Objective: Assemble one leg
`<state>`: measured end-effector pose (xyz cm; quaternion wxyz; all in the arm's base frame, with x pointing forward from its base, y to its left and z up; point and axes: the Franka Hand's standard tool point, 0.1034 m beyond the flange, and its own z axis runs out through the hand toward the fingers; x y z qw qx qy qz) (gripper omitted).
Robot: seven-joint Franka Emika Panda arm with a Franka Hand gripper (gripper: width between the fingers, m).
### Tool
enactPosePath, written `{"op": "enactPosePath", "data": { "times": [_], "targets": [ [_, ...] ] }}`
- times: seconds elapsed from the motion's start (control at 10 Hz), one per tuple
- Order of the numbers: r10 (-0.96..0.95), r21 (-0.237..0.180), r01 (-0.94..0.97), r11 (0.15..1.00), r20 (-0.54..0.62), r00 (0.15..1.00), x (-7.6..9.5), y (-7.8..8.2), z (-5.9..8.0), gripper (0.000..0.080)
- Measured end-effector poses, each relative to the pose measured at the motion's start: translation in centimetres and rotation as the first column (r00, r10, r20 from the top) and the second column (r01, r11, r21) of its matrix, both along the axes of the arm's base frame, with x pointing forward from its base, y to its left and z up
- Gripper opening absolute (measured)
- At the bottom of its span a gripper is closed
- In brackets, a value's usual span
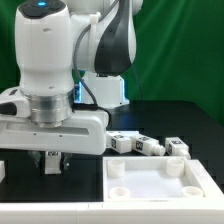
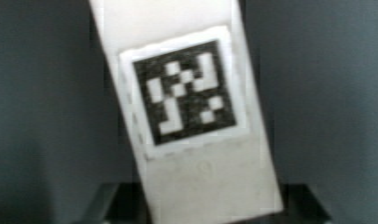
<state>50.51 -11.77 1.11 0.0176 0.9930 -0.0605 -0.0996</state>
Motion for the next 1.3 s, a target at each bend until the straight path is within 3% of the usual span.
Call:
{"op": "enactPosePath", "data": {
  "times": [0.1, 0.2, 0.3, 0.4, 0.6, 1.0, 1.3],
  "targets": [
    [0.003, 0.011, -0.003, 1.000, -0.028, 1.000, -0.1, 0.1, 0.2, 0.0489],
    [0.034, 0.028, -0.032, 0.999, -0.052, 0.998, 0.3, 0.0, 1.1, 0.0489],
    [0.052, 0.047, -0.048, 0.998, -0.106, 0.993, 0.6, 0.3, 1.9, 0.0622],
    [0.071, 0.072, -0.059, 0.996, -0.179, 0.981, 1.0, 0.5, 2.5, 0.0641],
    [0.078, 0.096, -0.055, 0.994, -0.265, 0.961, 2.0, 0.2, 2.4, 0.0647],
    [0.082, 0.150, 0.000, 0.989, -0.543, 0.836, -0.4, 1.1, 1.5, 0.0648],
    [0.092, 0.147, -0.012, 0.989, -0.552, 0.829, -0.4, 1.2, 1.0, 0.0648]
  ]
}}
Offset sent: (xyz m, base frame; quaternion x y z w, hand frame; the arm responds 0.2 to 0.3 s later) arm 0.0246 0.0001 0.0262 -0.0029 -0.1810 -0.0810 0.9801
